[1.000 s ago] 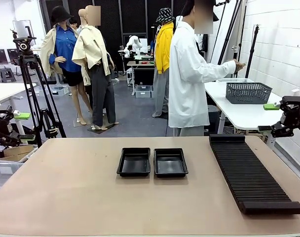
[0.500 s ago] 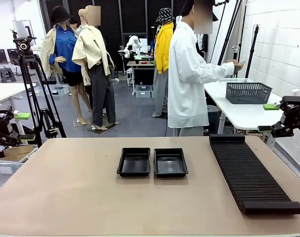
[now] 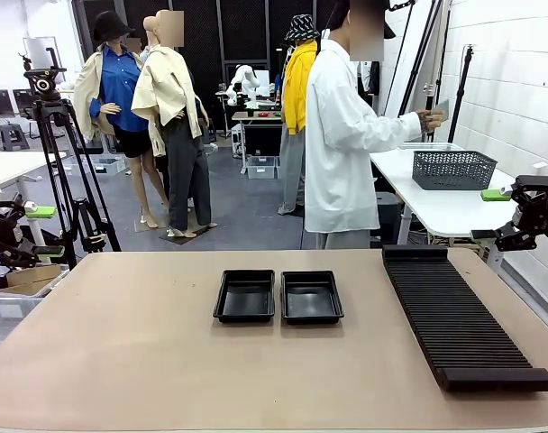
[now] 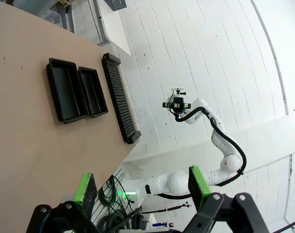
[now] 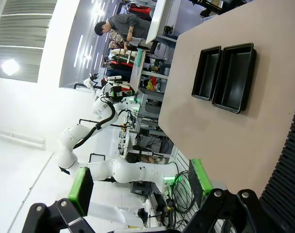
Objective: Inspect and transfer BCBs to ESD trays.
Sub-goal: Pick up the Blank PCB from the PCB Rack and place it in the left ESD tray.
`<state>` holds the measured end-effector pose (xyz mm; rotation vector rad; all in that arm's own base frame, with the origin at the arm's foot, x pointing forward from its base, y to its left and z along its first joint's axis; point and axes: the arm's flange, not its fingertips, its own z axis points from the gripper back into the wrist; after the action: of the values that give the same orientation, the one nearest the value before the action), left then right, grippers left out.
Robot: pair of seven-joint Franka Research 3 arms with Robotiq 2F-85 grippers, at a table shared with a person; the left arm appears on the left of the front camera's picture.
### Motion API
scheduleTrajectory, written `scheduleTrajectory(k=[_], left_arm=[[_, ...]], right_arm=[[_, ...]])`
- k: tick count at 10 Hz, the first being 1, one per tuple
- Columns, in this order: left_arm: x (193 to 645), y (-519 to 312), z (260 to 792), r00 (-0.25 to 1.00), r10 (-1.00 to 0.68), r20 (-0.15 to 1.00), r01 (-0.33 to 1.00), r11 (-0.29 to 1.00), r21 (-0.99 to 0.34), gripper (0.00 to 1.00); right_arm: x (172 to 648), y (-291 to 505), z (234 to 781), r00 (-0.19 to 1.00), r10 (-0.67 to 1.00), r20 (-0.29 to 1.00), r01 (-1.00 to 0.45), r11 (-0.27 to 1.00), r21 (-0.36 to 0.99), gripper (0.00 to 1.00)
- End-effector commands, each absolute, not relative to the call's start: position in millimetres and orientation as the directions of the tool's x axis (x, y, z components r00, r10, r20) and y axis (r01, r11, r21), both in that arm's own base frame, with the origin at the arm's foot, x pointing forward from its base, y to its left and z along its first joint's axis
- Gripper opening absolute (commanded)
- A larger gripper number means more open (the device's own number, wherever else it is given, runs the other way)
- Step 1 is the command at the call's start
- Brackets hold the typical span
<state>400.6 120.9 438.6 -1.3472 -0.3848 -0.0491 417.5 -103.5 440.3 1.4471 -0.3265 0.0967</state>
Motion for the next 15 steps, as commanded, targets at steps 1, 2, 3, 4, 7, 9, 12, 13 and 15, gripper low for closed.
scheduleTrajectory(k=[1,2,3,4,7,9,12,13,15], left_arm=[[399.8,122.7,438.2,0.936,0.184,0.299,0.253,0.237,-0.938,1.00],[399.8,122.7,438.2,0.936,0.184,0.299,0.253,0.237,-0.938,1.00],[399.8,122.7,438.2,0.936,0.184,0.299,0.253,0.237,-0.938,1.00],[399.8,122.7,438.2,0.936,0.184,0.299,0.253,0.237,-0.938,1.00],[399.8,122.7,438.2,0.936,0.184,0.299,0.253,0.237,-0.938,1.00],[399.8,122.7,438.2,0.936,0.184,0.299,0.253,0.237,-0.938,1.00],[399.8,122.7,438.2,0.936,0.184,0.299,0.253,0.237,-0.938,1.00],[399.8,122.7,438.2,0.936,0.184,0.299,0.253,0.237,-0.938,1.00],[399.8,122.7,438.2,0.936,0.184,0.299,0.253,0.237,-0.938,1.00]], right_arm=[[416.8,-102.7,437.0,0.950,-0.134,0.283,-0.266,0.132,0.955,1.00],[416.8,-102.7,437.0,0.950,-0.134,0.283,-0.266,0.132,0.955,1.00],[416.8,-102.7,437.0,0.950,-0.134,0.283,-0.266,0.132,0.955,1.00],[416.8,-102.7,437.0,0.950,-0.134,0.283,-0.266,0.132,0.955,1.00],[416.8,-102.7,437.0,0.950,-0.134,0.283,-0.266,0.132,0.955,1.00],[416.8,-102.7,437.0,0.950,-0.134,0.283,-0.266,0.132,0.955,1.00],[416.8,-102.7,437.0,0.950,-0.134,0.283,-0.266,0.132,0.955,1.00],[416.8,-102.7,437.0,0.950,-0.134,0.283,-0.266,0.132,0.955,1.00],[416.8,-102.7,437.0,0.950,-0.134,0.283,-0.266,0.132,0.955,1.00]])
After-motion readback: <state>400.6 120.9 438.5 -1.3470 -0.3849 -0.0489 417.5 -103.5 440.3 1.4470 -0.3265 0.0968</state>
